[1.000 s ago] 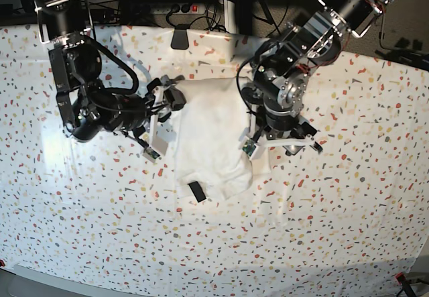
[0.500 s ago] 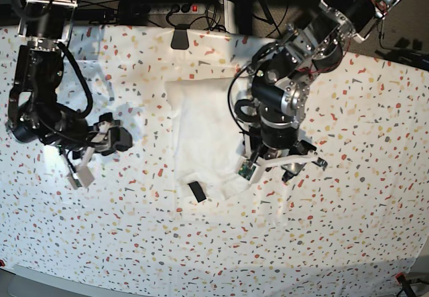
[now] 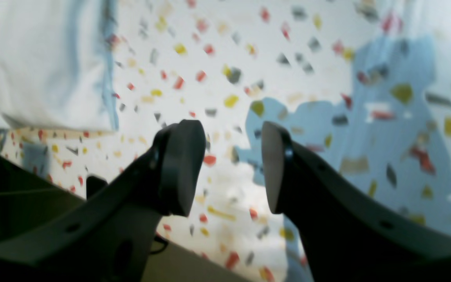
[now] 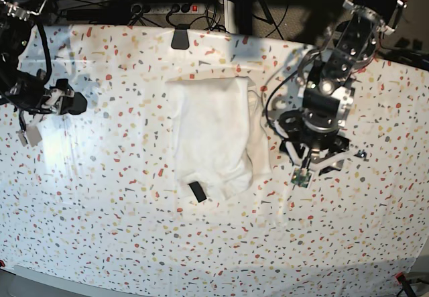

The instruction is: Fold the T-shirt properly

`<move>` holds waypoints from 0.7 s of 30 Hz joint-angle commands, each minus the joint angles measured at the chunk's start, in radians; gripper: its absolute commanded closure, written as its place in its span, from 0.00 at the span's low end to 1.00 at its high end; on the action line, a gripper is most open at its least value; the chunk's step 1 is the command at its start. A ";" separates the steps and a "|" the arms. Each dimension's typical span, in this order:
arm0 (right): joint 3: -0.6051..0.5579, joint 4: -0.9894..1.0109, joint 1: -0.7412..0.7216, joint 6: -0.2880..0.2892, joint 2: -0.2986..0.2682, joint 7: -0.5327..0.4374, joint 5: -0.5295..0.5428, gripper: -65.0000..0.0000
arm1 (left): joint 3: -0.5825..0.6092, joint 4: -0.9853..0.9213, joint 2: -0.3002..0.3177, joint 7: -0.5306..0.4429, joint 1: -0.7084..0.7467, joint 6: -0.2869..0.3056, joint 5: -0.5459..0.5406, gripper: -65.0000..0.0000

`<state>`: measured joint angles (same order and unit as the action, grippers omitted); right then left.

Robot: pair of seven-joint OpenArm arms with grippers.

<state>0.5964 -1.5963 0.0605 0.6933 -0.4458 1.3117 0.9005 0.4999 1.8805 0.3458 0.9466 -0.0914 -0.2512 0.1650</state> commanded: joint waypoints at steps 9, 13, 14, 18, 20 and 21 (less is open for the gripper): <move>0.126 -0.248 0.333 0.005 -0.009 0.017 0.024 0.58 | -0.163 0.296 0.176 0.018 0.374 0.011 0.089 0.59; 0.198 -0.323 0.478 0.005 0.037 0.017 0.024 0.58 | -0.262 0.349 0.175 0.013 0.548 0.011 0.088 0.59; 0.211 -0.338 0.513 0.005 0.054 0.017 0.024 0.58 | -0.281 0.357 0.175 0.008 0.588 0.011 0.088 0.59; 0.235 -0.369 0.648 0.005 0.119 0.016 0.023 0.58 | -0.311 0.364 0.175 -0.036 0.742 0.012 0.088 0.60; 0.235 -0.369 0.702 0.005 0.154 -0.008 0.016 0.58 | -0.310 0.363 0.175 -0.095 0.816 0.014 0.087 0.61; 0.235 -0.368 0.724 0.005 0.176 -0.023 0.015 0.58 | -0.310 0.359 0.175 -0.116 0.847 0.028 0.087 0.61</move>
<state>0.8227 -1.9499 0.7746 0.6937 -0.2573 1.2926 0.8993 0.1944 2.2234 0.5125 0.8436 0.7532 -0.2142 0.2390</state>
